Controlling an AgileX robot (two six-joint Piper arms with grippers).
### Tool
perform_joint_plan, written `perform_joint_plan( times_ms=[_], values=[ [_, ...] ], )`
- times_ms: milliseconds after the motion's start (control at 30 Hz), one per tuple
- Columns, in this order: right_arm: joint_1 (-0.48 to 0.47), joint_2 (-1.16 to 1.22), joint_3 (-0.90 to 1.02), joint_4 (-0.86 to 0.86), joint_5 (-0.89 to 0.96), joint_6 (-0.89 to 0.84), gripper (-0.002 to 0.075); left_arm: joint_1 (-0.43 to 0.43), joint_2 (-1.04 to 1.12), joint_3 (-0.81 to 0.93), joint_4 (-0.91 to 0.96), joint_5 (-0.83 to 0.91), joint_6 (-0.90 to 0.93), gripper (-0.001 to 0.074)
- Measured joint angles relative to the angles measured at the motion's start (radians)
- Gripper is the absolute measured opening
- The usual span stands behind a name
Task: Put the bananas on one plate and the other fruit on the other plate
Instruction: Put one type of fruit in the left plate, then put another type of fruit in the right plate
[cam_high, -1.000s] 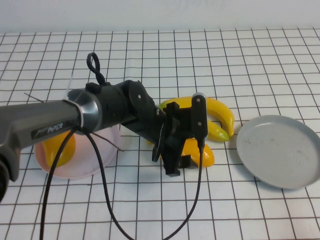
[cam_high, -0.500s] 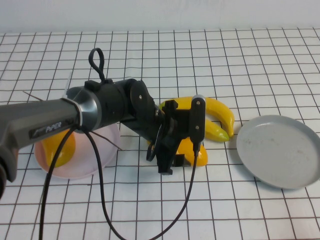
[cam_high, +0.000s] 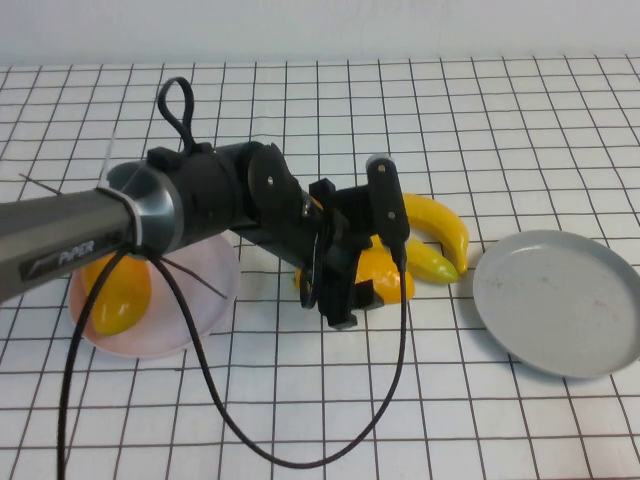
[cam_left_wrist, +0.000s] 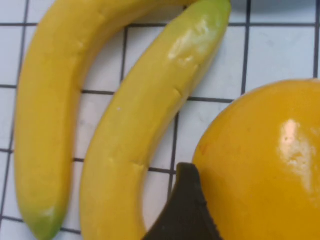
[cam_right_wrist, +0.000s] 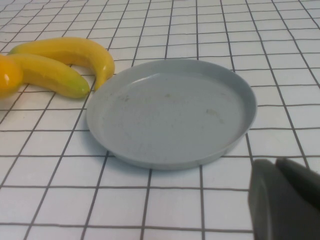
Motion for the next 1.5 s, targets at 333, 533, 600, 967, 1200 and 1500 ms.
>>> perform_joint_plan(
  times_ms=[333, 533, 600, 967, 1200, 1500],
  values=[
    [0.0, 0.0, 0.0, 0.0, 0.0, 0.0, -0.0016, 0.0, -0.157, 0.0, 0.418, 0.089, -0.781, 0.0505],
    [0.0, 0.0, 0.0, 0.0, 0.0, 0.0, -0.0016, 0.041, -0.159, 0.0, 0.714, 0.209, -1.284, 0.0506],
    [0.0, 0.0, 0.0, 0.0, 0.0, 0.0, -0.0016, 0.076, -0.159, 0.0, 0.726, 0.241, -1.37, 0.0542],
    [0.001, 0.0, 0.0, 0.0, 0.0, 0.0, -0.0016, 0.285, -0.087, 0.002, 0.52, 0.246, -1.434, 0.0668],
    [0.001, 0.0, 0.0, 0.0, 0.0, 0.0, -0.0016, 0.289, -0.11, 0.002, 0.488, 0.232, -1.318, 0.0668],
    [0.001, 0.0, 0.0, 0.0, 0.0, 0.0, -0.0016, 0.288, -0.27, 0.057, 0.267, 0.209, -1.145, 0.0204]
  ],
)
